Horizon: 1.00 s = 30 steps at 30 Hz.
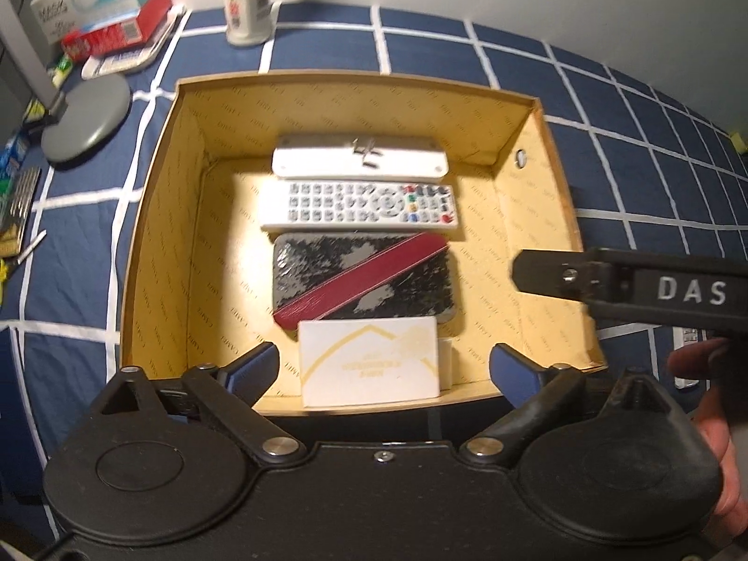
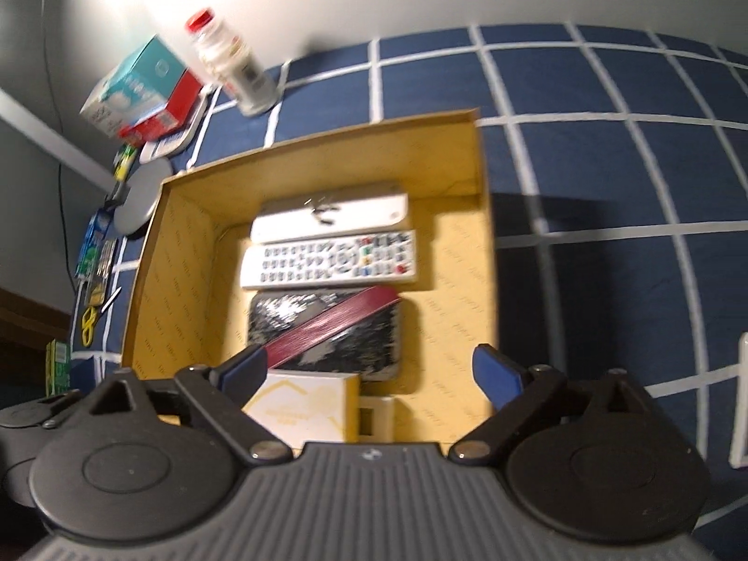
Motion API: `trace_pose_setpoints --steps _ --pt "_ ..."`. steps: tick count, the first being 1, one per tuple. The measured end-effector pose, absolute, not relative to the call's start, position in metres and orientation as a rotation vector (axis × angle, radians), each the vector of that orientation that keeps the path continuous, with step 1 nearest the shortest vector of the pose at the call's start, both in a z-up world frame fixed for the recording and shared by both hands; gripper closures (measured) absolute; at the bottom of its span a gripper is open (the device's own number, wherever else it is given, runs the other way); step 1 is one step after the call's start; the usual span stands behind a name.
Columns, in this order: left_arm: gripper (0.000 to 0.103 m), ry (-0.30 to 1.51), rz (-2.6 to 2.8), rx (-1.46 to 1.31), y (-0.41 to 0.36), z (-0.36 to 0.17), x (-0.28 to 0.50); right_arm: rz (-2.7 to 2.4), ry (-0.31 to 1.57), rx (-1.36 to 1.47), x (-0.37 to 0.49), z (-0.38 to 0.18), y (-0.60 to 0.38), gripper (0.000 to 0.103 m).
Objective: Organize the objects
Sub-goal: 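Move the right tool toward the white AC remote on the sheet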
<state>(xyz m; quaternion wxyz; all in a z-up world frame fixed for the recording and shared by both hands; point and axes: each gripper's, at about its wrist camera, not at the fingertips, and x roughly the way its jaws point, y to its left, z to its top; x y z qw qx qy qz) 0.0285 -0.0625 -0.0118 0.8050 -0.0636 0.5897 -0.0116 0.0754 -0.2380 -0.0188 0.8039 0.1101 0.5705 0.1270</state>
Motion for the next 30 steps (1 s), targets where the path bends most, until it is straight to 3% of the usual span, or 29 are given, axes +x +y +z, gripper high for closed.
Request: trace_pose_setpoints --steps 4,16,30 --pt "0.002 1.245 -0.059 -0.102 -0.085 -0.005 0.033 0.210 1.189 0.254 0.068 -0.011 -0.268 0.000" --pt "0.000 1.205 -0.227 0.032 -0.193 0.001 0.050 -0.053 1.117 0.336 0.036 -0.004 -0.390 0.000" --pt "0.000 1.263 -0.324 0.152 -0.310 -0.046 0.057 -0.278 1.177 0.415 0.002 -0.034 -0.510 0.000"
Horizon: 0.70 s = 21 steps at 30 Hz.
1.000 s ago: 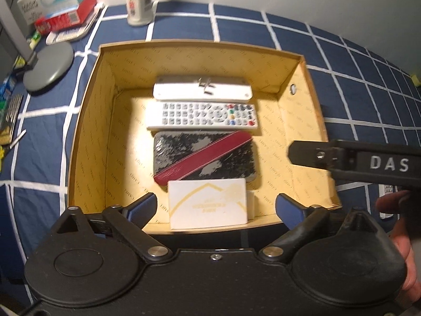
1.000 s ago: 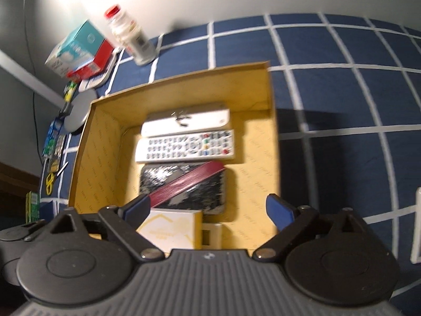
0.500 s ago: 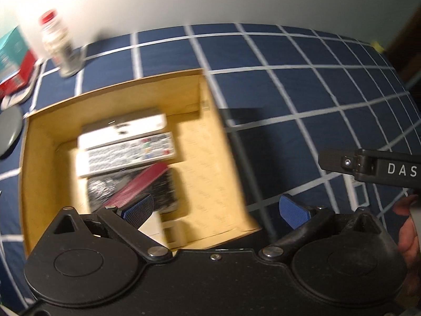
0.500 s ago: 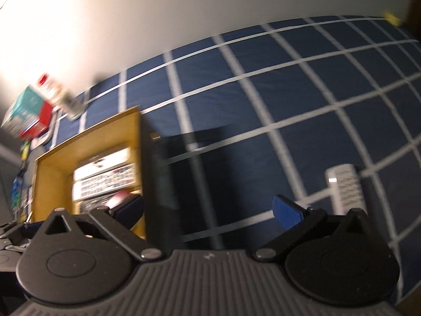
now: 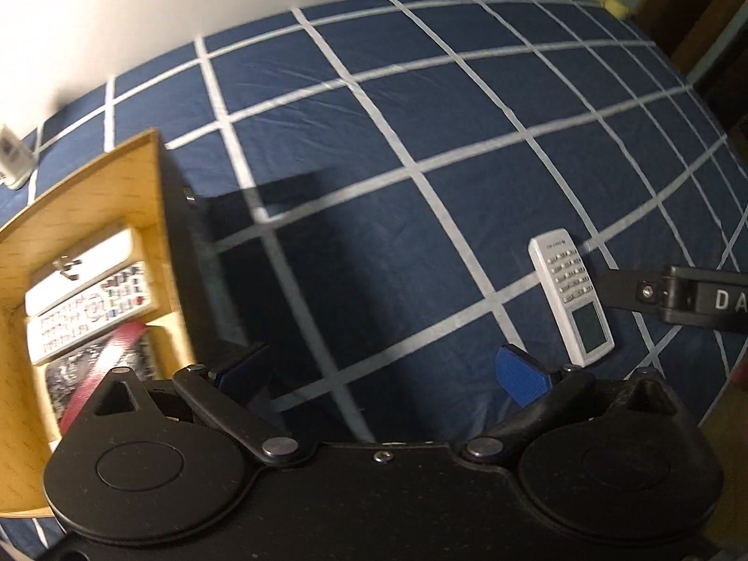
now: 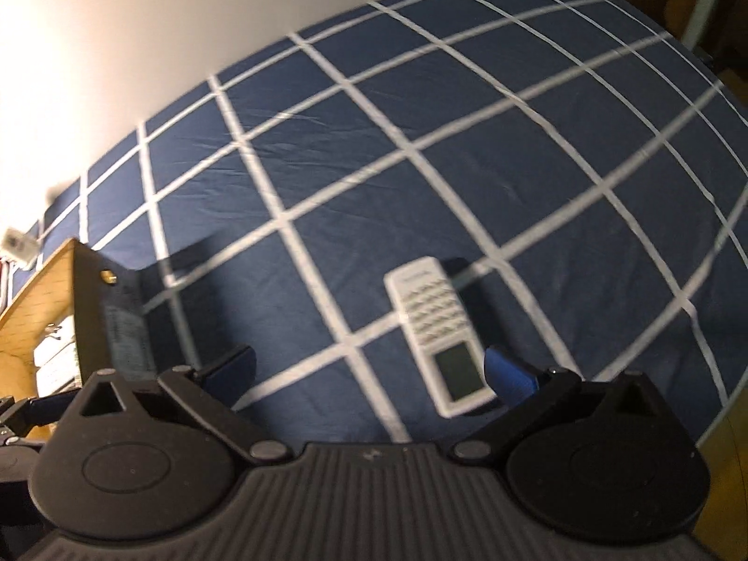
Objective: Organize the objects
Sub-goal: 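Move the right tool toward the white AC remote on the sheet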
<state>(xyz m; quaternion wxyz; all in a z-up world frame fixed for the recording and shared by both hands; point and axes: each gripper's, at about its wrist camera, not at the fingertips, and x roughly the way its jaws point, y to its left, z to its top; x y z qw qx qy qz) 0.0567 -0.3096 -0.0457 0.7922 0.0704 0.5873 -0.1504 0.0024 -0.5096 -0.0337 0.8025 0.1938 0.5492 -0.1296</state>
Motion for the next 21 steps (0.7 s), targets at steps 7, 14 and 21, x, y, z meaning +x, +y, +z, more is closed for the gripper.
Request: trace_pose_setpoints --steps 7,14,21 --pt "0.000 1.304 -0.339 0.191 -0.345 -0.076 0.052 -0.336 1.241 0.460 -0.014 -0.069 -0.542 0.000" --pt "0.000 1.346 -0.342 0.230 -0.362 -0.107 0.047 -0.345 1.307 0.486 -0.024 -0.106 -0.551 0.003" --pt "0.000 1.389 -0.330 0.245 -0.364 -0.132 0.041 -0.341 1.340 0.515 -0.026 -0.132 -0.556 0.004"
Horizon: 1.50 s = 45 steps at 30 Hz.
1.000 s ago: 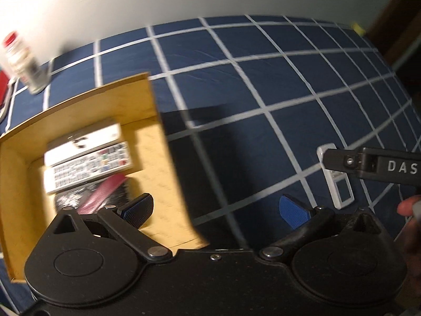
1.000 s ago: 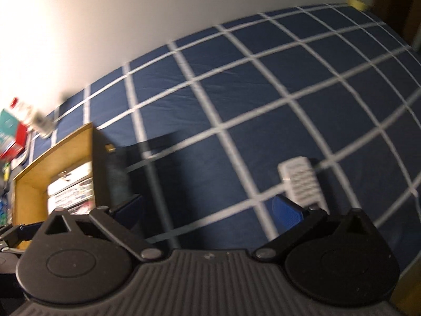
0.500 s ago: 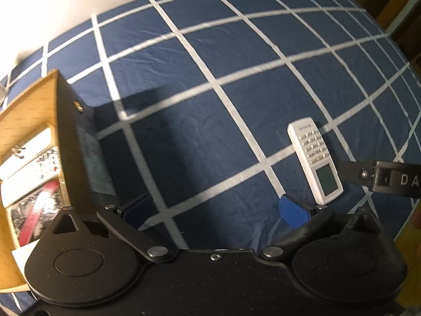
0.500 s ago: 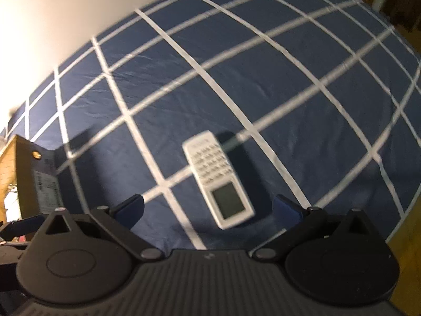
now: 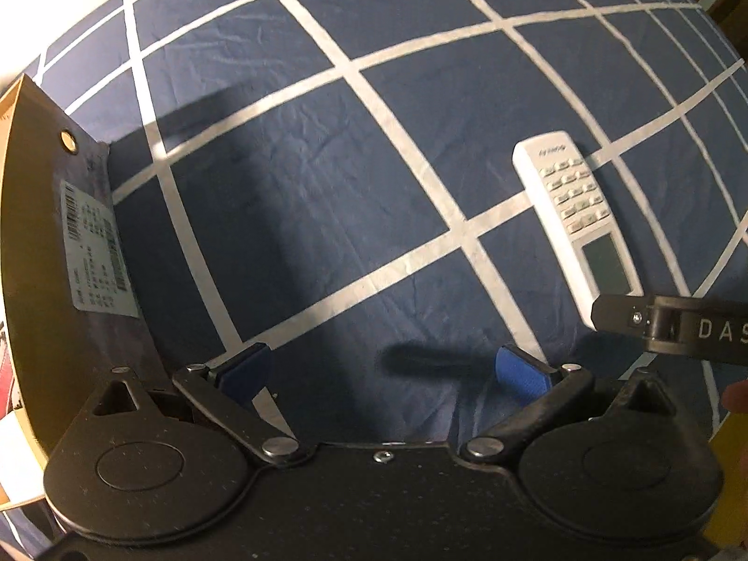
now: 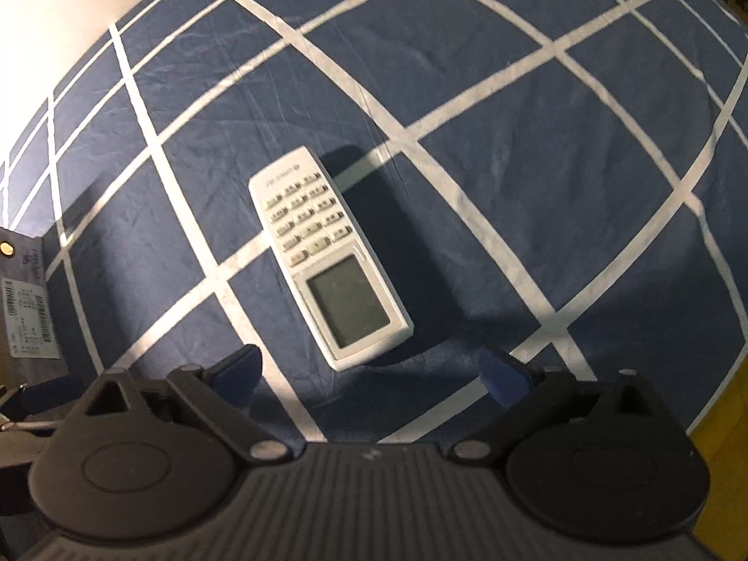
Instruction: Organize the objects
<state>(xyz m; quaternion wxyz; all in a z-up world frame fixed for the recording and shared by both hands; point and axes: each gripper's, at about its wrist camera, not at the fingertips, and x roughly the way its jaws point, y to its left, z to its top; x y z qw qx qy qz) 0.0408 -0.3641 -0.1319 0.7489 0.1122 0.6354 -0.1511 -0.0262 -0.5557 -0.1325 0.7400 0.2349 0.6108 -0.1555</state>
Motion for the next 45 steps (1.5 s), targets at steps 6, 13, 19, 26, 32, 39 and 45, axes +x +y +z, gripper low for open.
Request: trace_pose_setpoints --steps 6,13,19,26,32,39,45 --pt "0.000 1.406 -0.311 0.246 -0.362 -0.140 0.043 -0.334 1.365 0.532 -0.025 -0.150 -0.556 0.022" --pt "0.000 1.416 -0.312 0.268 -0.367 -0.145 0.046 -0.323 1.377 0.557 -0.023 -0.160 -0.558 0.033" --pt "0.000 1.417 -0.328 0.266 -0.376 -0.144 0.048 -0.337 1.375 0.546 -0.024 -0.159 -0.563 0.039" --pt "0.000 1.412 -0.369 0.273 -0.398 -0.141 0.051 -0.403 1.355 0.551 -0.029 -0.155 -0.588 0.039" --pt "0.000 1.411 -0.420 0.278 -0.420 -0.138 0.059 -0.439 1.328 0.550 -0.028 -0.152 -0.611 0.039" --pt "0.000 1.408 -0.466 0.290 -0.442 -0.138 0.075 -0.467 1.294 0.600 -0.027 -0.148 -0.636 0.038" --pt "0.000 1.418 -0.523 0.295 -0.459 -0.140 0.093 -0.435 1.247 0.723 -0.018 -0.140 -0.646 0.029"
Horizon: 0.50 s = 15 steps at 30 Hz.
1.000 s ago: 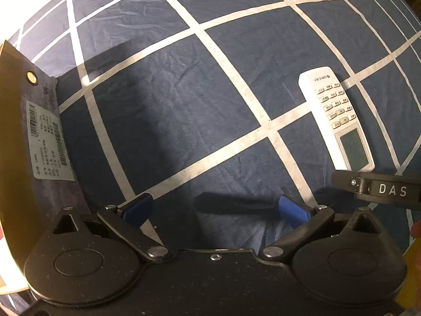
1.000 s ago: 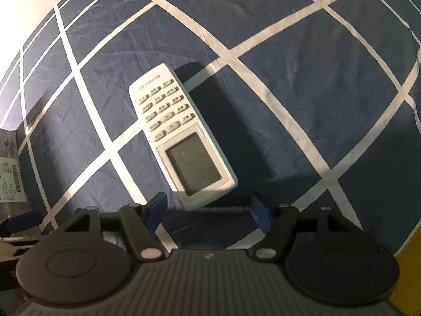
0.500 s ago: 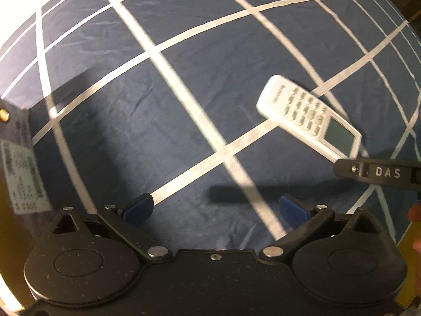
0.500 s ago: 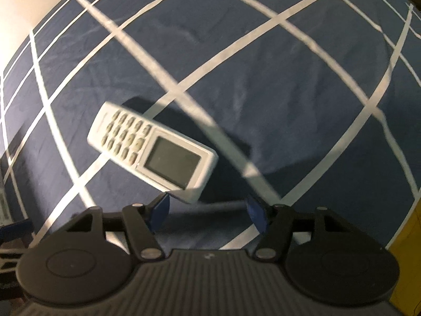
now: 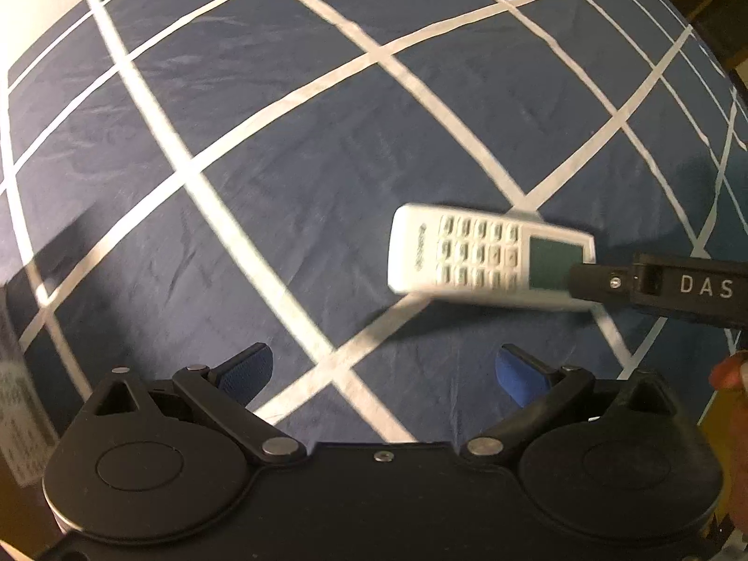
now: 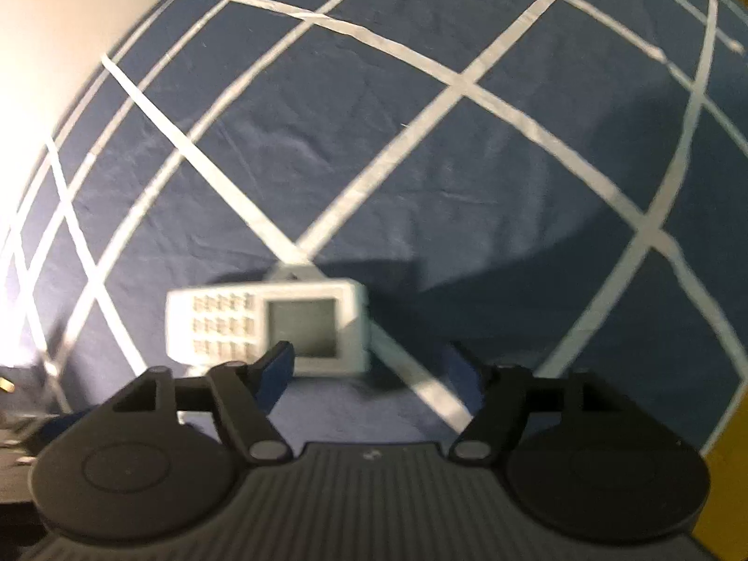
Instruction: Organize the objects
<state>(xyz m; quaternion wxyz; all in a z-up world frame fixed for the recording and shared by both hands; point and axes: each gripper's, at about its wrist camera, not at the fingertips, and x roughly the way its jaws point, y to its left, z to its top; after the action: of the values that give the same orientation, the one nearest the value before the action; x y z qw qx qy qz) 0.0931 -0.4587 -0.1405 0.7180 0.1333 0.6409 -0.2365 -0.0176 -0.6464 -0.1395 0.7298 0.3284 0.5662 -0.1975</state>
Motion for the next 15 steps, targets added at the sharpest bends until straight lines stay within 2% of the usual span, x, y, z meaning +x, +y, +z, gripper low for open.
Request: trace_pose_setpoints --steps 4,15 --pt "0.000 1.431 -0.558 0.289 -0.469 -0.145 0.107 -0.415 1.233 0.763 -0.007 -0.137 -0.650 0.021" --pt "0.000 1.475 -0.662 0.279 -0.491 -0.160 0.121 -0.394 1.296 0.791 0.020 -0.158 -0.645 0.019"
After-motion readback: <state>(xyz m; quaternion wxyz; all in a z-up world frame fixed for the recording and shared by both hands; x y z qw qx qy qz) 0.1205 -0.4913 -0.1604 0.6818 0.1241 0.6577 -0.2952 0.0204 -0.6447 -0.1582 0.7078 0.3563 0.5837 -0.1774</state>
